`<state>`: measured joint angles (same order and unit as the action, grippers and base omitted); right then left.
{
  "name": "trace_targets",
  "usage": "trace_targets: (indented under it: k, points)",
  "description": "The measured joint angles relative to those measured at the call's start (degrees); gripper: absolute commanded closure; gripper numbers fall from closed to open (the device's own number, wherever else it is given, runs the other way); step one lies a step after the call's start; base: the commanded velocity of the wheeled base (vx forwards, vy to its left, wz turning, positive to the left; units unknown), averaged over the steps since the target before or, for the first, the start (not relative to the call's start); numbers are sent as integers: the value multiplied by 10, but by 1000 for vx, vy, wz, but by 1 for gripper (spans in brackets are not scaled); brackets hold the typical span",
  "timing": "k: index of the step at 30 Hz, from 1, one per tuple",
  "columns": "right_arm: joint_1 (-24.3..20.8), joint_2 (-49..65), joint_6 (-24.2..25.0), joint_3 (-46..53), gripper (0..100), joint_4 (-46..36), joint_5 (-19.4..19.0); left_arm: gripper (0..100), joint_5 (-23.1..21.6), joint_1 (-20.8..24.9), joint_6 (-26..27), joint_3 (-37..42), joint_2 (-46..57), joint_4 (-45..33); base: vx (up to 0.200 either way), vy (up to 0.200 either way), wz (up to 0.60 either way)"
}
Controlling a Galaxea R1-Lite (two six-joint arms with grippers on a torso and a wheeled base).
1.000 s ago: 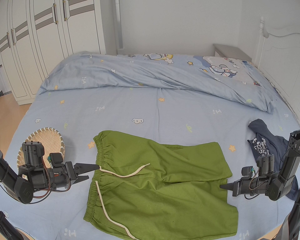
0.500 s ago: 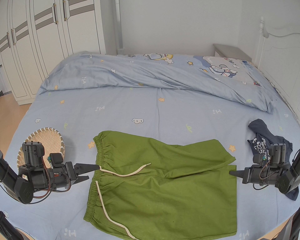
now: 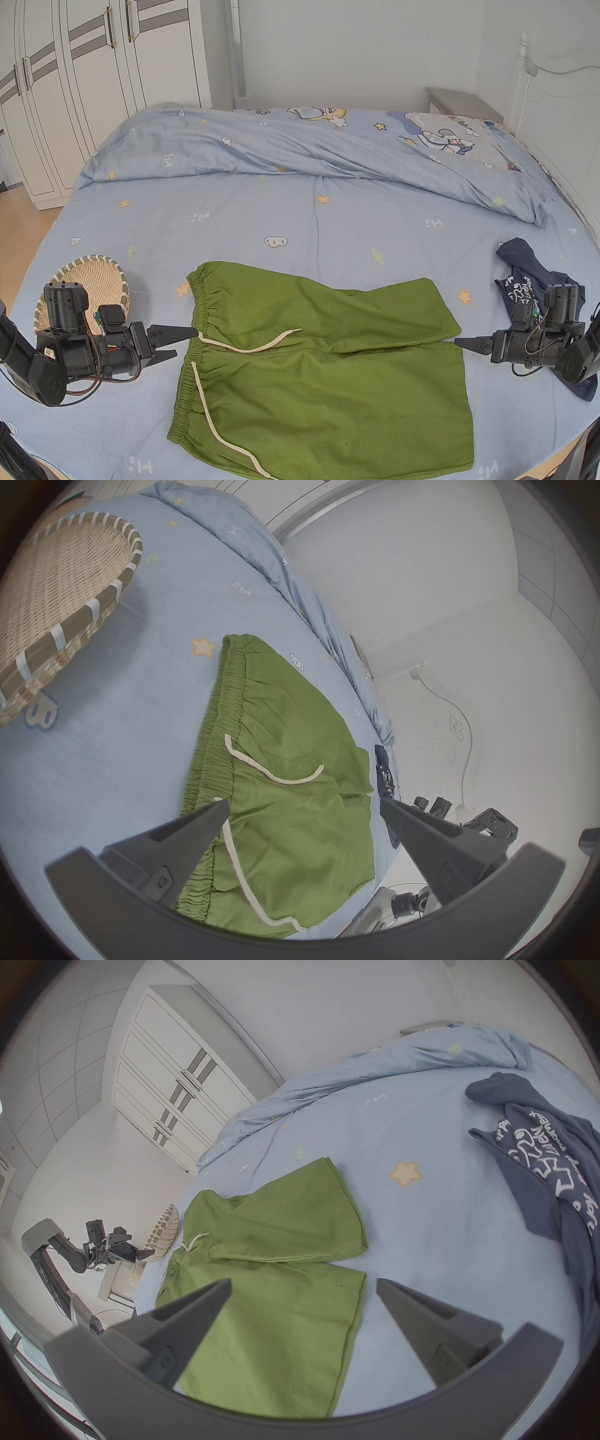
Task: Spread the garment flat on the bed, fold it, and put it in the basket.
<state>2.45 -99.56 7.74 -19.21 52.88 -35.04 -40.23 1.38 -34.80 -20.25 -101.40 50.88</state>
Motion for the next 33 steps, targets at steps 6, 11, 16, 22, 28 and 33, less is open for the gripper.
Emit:
trace_targets:
  k: [6, 11, 16, 22, 28, 33]
  points:
    - [20, 13, 3, -11, 0, -25, -5, 0, -1, -19, -3, -10, 1, 0, 0, 0, 0]
    - [30, 17, 20, -51, 0, -43, -22, 0, -19, -41, -9, -25, 7, -1, 0, 0, 0]
    - [31, 7, 43, -128, 0, -74, -27, 0, -35, -54, -15, -32, 10, -1, 0, 0, 0]
    - [30, -24, 53, -232, 0, -145, -30, 0, -40, -59, -16, -26, 12, 0, 0, 0, 0]
    - [16, -73, 61, -338, 0, -213, -45, 0, -44, -58, -15, -12, 14, 1, 0, 0, 0]
    - [-9, -122, 65, -390, 0, -227, -56, 0, -45, -56, -14, -2, 14, 2, 0, 0, 0]
